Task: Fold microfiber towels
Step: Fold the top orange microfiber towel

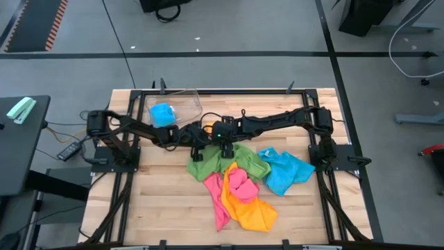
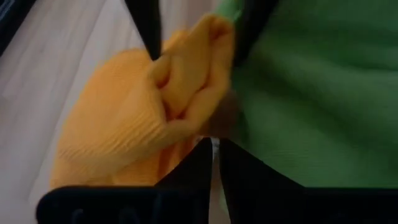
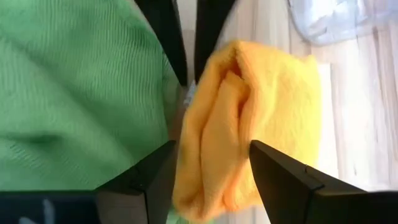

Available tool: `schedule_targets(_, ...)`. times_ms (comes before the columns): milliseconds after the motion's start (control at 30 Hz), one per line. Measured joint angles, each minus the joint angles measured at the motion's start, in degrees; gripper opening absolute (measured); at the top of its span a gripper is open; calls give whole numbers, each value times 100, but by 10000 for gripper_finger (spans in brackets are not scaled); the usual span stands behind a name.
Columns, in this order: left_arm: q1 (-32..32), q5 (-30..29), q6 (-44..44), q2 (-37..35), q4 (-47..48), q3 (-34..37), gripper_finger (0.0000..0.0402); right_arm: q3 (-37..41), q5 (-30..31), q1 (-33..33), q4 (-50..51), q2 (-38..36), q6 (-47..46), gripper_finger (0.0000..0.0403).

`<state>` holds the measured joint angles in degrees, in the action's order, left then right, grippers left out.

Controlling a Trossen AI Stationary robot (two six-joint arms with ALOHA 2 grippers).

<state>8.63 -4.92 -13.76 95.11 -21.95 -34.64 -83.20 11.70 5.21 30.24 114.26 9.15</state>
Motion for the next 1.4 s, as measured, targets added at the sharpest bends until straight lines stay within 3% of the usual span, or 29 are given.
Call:
schedule_targets(267,-215,10,-105,-860,840,-1,29,-2,15,-4,-16,-74,2,209)
schedule_targets(600,175,-216,-87,-887,329,-1,14,30,-233,303,-422,-734,54,209)
schedule_targets(733,171,-218,-61,-887,318,-4,17,658,-893,599,-1911,-672,61,209)
schedule_targets(1000,148,-211,-35,-887,683,-4,18,2423,-1661,1020,-5521,-600,-475,209)
schedule_targets(1400,143,-209,109,-885,890,-1,26,2370,-2107,1170,-6167,49,-655,209)
